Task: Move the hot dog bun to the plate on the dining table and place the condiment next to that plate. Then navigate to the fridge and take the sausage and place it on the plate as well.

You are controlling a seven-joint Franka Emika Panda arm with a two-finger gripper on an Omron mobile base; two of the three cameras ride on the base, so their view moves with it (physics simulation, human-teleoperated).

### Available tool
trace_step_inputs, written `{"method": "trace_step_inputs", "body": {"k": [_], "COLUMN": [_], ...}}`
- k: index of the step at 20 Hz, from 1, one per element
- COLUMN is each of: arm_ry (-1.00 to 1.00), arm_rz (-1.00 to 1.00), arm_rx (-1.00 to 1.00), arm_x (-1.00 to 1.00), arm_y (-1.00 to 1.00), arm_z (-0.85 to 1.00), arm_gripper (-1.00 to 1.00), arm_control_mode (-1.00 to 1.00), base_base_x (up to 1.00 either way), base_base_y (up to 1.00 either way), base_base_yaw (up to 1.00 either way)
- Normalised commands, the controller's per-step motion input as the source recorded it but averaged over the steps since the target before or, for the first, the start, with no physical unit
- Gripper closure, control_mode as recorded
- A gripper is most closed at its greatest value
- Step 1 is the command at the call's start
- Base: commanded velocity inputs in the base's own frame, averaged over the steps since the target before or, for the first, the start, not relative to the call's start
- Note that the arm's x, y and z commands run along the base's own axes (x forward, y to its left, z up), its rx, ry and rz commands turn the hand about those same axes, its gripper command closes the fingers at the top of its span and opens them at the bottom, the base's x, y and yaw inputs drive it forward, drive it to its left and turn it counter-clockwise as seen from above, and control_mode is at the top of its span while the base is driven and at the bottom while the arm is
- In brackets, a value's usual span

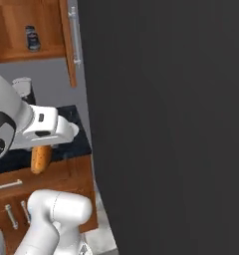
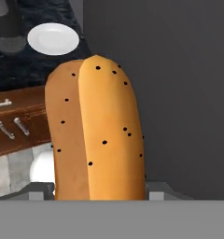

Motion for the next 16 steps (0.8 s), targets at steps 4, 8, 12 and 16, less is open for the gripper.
{"method": "trace_step_inputs", "body": {"k": [4,8,12,16], "arm_ry": [0.00,0.00,0.00,0.00], "arm_rz": [0.00,0.00,0.00,0.00], "arm_rx": [0.00,0.00,0.00,0.00], "arm_x": [0.00,0.00,0.00,0.00], "arm_y": [0.00,0.00,0.00,0.00], "arm_z": [0.00,0.00,0.00,0.00], "arm_gripper": [1.00,1.00,1.00,1.00], "arm_control_mode": [1.00,1.00,1.00,1.00], "base_base_x": [-0.33,-0.29,-0.49,-0.52], "base_base_y": [0.07,0.02,0.00,0.00], "base_base_yaw": [-0.77,-0.77,-0.79,-0.82]}}
